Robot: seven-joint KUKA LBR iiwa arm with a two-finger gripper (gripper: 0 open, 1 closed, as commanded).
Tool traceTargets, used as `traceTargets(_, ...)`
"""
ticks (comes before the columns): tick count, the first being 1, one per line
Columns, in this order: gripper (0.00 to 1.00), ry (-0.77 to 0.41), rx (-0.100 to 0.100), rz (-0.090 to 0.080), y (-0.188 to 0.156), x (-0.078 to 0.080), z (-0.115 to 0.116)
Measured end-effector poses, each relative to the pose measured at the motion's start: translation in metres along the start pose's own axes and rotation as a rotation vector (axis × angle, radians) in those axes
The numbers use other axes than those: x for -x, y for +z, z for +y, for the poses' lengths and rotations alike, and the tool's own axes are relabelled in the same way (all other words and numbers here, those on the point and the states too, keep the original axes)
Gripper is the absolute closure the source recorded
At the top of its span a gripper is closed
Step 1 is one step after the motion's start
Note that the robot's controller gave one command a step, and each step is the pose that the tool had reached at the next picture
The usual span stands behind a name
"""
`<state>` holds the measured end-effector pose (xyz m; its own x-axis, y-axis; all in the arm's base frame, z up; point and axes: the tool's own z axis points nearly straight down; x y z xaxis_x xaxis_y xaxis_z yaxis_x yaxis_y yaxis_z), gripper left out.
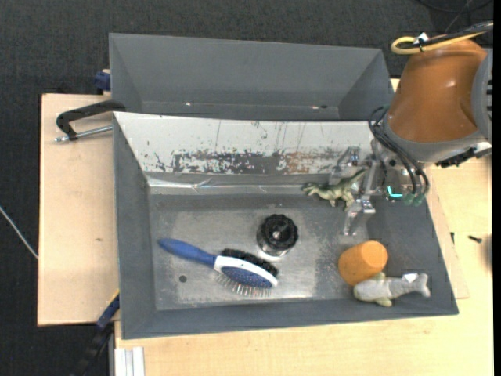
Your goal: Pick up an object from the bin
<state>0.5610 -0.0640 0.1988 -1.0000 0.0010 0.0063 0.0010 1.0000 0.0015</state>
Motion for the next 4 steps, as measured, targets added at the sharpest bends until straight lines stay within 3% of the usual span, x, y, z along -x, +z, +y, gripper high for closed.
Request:
traceTargets(1,0.0,-0.057,-0.001,-0.012,0.129,-0.016,0.054)
traceTargets(2,0.0,-0.288,0.0,-0.013,0.116,-0.02,0.115)
traceTargets(3,1.0,-0.285,-0.001,-0.012,0.116,-0.02,0.113)
traceTargets(4,1.0,-0.35,-0.003,-0.021,-0.003,-0.018,0.12)
